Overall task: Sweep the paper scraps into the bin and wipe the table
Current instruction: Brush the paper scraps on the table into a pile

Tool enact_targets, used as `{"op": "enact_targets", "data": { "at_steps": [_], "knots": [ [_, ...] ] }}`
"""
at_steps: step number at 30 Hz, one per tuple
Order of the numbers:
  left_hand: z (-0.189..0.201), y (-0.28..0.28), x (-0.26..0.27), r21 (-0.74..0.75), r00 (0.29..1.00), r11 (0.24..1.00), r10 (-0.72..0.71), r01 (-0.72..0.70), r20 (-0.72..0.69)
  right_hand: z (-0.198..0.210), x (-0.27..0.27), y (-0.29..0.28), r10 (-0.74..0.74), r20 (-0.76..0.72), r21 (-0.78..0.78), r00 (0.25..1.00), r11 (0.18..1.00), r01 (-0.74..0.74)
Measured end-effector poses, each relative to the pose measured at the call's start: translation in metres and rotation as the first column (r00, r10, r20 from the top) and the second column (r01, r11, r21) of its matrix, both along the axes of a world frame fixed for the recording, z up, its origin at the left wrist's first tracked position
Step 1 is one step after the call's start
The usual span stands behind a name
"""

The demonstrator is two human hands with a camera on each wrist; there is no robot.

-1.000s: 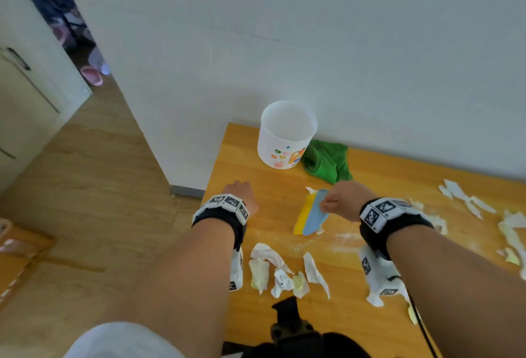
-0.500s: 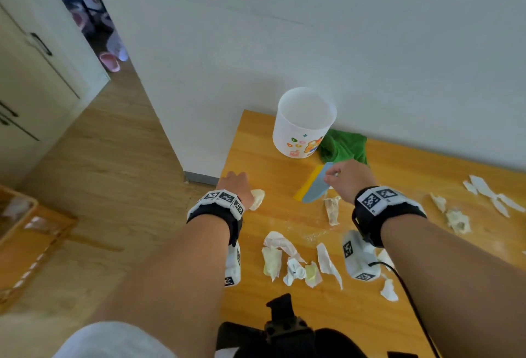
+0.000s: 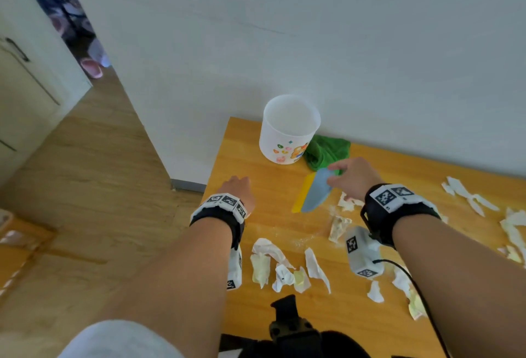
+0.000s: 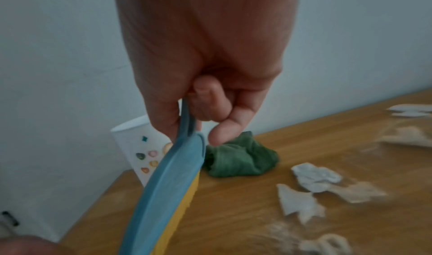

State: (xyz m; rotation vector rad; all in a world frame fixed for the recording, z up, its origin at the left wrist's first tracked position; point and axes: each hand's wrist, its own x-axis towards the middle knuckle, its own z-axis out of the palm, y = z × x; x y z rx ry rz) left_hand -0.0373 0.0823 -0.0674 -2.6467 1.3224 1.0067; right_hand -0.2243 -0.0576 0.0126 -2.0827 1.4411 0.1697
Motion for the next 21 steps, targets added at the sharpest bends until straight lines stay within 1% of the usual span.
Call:
{"op": "enact_targets", "data": {
  "at_steps": [2,4,8,10,13,16,21],
  "knots": [
    [-0.002,0.012,0.008,0.021,0.999,1.0,0.022,-0.023,0.042,-0.001,0.023,0.008,0.005,0.069,0.039,0.998,0.999,-0.007],
    [-0.006,0.026,0.016,0.028,0.996,0.998,0.056,-0.058,0.066,-0.006,0.046,0.016,0.043,0.128,0.093,0.991,0.994,-0.055],
    [-0.017,0.053,0.029,0.022,0.991,0.991,0.128,-0.13,0.046,-0.016,0.086,0.037,0.126,0.205,0.181,0.971,0.97,-0.164],
    [-0.021,0.063,0.034,0.018,0.988,0.989,0.147,-0.148,0.045,-0.021,0.099,0.044,0.168,0.19,0.188,0.967,0.961,-0.204],
    [-0.024,0.072,0.033,0.013,0.981,0.981,0.191,-0.191,0.035,-0.03,0.106,0.053,0.239,0.132,0.159,0.962,0.953,-0.258],
    [-0.027,0.075,0.029,-0.013,0.978,0.979,0.205,-0.205,0.033,-0.037,0.103,0.056,0.258,0.103,0.159,0.961,0.949,-0.272],
    [-0.03,0.069,0.018,-0.037,0.979,0.979,0.201,-0.2,0.032,-0.042,0.082,0.049,0.259,0.005,0.125,0.966,0.958,-0.258]
  ]
}}
